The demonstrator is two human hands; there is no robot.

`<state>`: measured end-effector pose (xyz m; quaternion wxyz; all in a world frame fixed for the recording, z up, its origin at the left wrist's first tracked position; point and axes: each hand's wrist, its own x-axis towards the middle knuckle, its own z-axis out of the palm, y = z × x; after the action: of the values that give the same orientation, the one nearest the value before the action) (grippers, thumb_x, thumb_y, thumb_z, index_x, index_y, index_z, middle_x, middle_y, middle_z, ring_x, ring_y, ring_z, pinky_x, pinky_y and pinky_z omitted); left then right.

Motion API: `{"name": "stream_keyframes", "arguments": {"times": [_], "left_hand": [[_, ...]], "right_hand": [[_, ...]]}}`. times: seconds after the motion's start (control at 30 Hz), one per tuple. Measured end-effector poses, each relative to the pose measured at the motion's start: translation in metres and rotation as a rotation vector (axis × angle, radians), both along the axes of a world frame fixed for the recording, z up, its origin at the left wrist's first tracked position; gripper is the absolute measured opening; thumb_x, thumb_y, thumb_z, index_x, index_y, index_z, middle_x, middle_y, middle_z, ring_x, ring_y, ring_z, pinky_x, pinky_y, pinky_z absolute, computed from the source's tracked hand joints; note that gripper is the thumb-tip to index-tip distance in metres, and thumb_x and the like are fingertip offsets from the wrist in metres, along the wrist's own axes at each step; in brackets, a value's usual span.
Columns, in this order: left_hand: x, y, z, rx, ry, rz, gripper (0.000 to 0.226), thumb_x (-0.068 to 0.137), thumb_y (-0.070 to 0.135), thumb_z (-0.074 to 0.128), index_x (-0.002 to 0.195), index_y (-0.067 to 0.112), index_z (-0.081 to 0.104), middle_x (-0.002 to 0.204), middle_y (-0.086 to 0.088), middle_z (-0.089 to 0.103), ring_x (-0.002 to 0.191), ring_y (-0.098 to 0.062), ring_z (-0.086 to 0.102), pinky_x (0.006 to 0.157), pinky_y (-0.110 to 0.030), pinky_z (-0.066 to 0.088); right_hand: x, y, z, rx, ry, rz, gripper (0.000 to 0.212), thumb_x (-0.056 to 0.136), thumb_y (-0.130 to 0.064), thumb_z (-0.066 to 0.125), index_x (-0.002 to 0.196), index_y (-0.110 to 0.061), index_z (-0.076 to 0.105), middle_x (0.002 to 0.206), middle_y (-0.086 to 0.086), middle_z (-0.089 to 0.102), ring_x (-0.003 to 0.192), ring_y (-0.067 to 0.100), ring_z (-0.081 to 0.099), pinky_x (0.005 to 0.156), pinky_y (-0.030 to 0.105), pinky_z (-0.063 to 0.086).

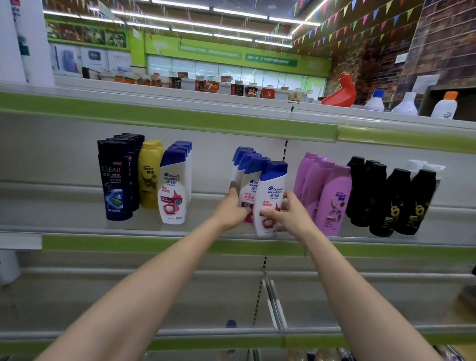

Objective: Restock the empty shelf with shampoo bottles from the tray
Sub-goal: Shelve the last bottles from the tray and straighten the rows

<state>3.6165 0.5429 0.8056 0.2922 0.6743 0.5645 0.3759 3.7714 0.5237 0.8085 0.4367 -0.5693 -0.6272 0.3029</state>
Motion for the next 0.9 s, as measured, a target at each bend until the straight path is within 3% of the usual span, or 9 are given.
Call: {"name": "stream_keyframes", "arguments": {"times": [0.13, 0.37, 0.43, 0.53, 0.6, 0.77, 0.9], "left_hand": [[-0.002, -0.005, 0.004, -0.044, -0.003, -0.054, 0.08, 0.09, 0.005, 0.049, 0.151, 0.014, -0.002, 0.137, -0.012, 0.049, 0.123, -0.026, 0.05, 0.097, -0.035, 0.047], [0.006, -0.011, 0.005, -0.015, 0.103, -0.016, 0.082, 0.094, 0.004, 0.044, 0.147, 0.004, -0.02, 0.143, -0.021, 0.037, 0.124, -0.029, 0.047, 0.09, -0.027, 0.042], [0.008, -0.012, 0.005, -0.03, 0.109, -0.028, 0.085, 0.093, 0.004, 0.045, 0.146, 0.004, -0.021, 0.144, -0.021, 0.035, 0.126, -0.029, 0.046, 0.094, -0.028, 0.042], [0.007, -0.012, 0.005, -0.061, 0.086, -0.054, 0.087, 0.092, 0.003, 0.047, 0.146, 0.006, -0.022, 0.15, -0.02, 0.028, 0.132, -0.028, 0.042, 0.103, -0.033, 0.04], [0.005, -0.008, 0.004, -0.064, 0.089, -0.067, 0.085, 0.092, 0.001, 0.045, 0.147, 0.007, -0.021, 0.152, -0.019, 0.023, 0.136, -0.029, 0.036, 0.106, -0.035, 0.037], [-0.004, 0.004, 0.001, -0.066, 0.077, -0.123, 0.086, 0.087, -0.003, 0.047, 0.149, 0.006, -0.012, 0.152, -0.019, 0.022, 0.137, -0.029, 0.034, 0.109, -0.037, 0.038], [-0.01, 0.008, 0.0, -0.066, 0.042, -0.176, 0.091, 0.079, 0.004, 0.058, 0.148, 0.011, 0.0, 0.143, -0.015, 0.035, 0.128, -0.028, 0.045, 0.102, -0.036, 0.046]], "right_hand": [[-0.004, 0.0, 0.002, -0.017, -0.058, 0.008, 0.049, 0.081, -0.025, 0.072, 0.119, -0.018, 0.042, 0.123, 0.003, 0.06, 0.11, 0.023, 0.061, 0.083, 0.042, 0.056], [-0.009, 0.003, -0.004, 0.028, -0.137, -0.073, 0.041, 0.074, -0.038, 0.075, 0.107, -0.023, 0.057, 0.111, -0.001, 0.068, 0.109, 0.023, 0.059, 0.092, 0.046, 0.049], [-0.012, -0.001, -0.003, 0.026, -0.114, -0.064, 0.043, 0.076, -0.036, 0.074, 0.111, -0.021, 0.055, 0.114, 0.001, 0.066, 0.109, 0.022, 0.057, 0.088, 0.037, 0.05], [-0.017, -0.006, 0.001, 0.023, -0.12, -0.036, 0.041, 0.081, -0.03, 0.071, 0.118, -0.016, 0.058, 0.114, 0.002, 0.067, 0.088, 0.009, 0.06, 0.062, 0.016, 0.042], [-0.021, -0.01, 0.004, 0.025, -0.144, -0.008, 0.039, 0.084, -0.03, 0.068, 0.119, -0.016, 0.059, 0.111, 0.002, 0.068, 0.076, 0.004, 0.056, 0.053, 0.01, 0.035], [-0.033, -0.01, 0.007, 0.024, -0.152, -0.019, 0.043, 0.081, -0.035, 0.07, 0.119, -0.017, 0.06, 0.108, 0.002, 0.068, 0.087, 0.011, 0.056, 0.063, 0.021, 0.041], [-0.038, -0.009, 0.003, 0.008, -0.11, 0.021, 0.034, 0.086, -0.031, 0.066, 0.115, -0.018, 0.055, 0.097, -0.003, 0.061, 0.078, 0.007, 0.057, 0.058, 0.016, 0.043]]}}
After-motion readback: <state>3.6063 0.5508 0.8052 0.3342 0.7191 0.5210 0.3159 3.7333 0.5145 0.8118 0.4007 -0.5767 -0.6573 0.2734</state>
